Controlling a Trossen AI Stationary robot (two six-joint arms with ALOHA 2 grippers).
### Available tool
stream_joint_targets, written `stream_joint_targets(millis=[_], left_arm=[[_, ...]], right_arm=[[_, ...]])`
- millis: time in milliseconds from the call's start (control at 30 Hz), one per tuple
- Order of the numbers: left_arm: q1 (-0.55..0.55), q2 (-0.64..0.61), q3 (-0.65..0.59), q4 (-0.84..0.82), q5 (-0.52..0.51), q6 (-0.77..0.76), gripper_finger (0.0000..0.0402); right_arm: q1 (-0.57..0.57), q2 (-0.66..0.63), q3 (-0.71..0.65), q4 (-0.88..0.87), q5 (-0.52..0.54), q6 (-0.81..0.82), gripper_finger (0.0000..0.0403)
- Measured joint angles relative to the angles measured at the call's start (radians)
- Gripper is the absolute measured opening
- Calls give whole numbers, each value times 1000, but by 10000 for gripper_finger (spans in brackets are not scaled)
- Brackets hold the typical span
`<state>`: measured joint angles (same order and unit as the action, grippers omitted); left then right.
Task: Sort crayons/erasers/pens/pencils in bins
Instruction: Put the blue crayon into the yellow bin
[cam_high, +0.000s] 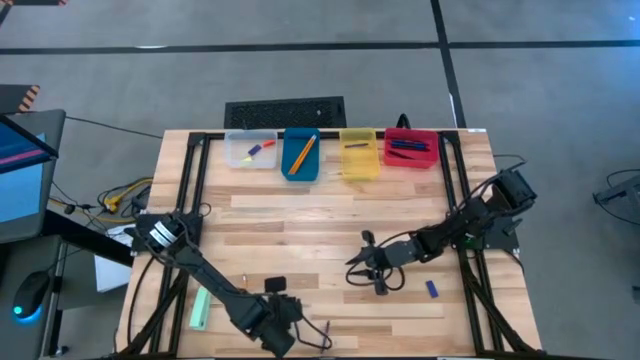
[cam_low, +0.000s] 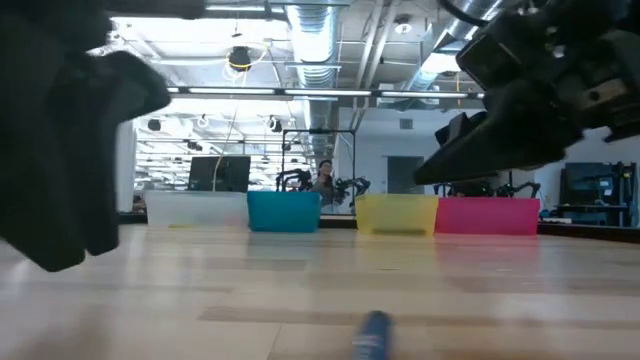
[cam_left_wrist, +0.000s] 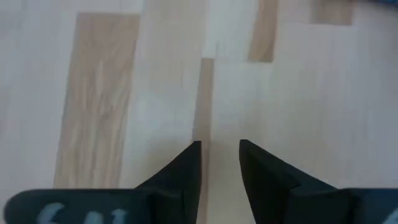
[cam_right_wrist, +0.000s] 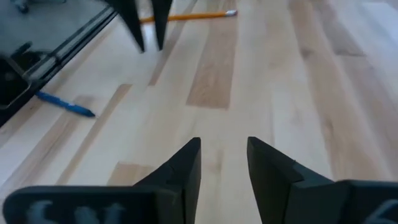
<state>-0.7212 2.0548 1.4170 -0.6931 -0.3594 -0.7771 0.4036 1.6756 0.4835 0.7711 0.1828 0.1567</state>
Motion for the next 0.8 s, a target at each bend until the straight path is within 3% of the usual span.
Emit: stream_joint_targets(millis=[67,267,367,567,800], left_arm=[[-17,0,-16,-2,-40,-52,84],[-27,-1,-81,158,-12,-110,9],[-31,-2,-97,199,-21,-95,4],[-55,-18,-150,261,-156,-72,0],[-71,-35,-289,558,-240,-44,0]], right_arm=[[15,0,1,-14,-1,-8,142],[63,0,71,-158,-60,-26,135],[90,0,154,-298,-100,-82,126],[145,0,321,-562,-158,-141,123],[199,98,437,-609,-165,-144,132]])
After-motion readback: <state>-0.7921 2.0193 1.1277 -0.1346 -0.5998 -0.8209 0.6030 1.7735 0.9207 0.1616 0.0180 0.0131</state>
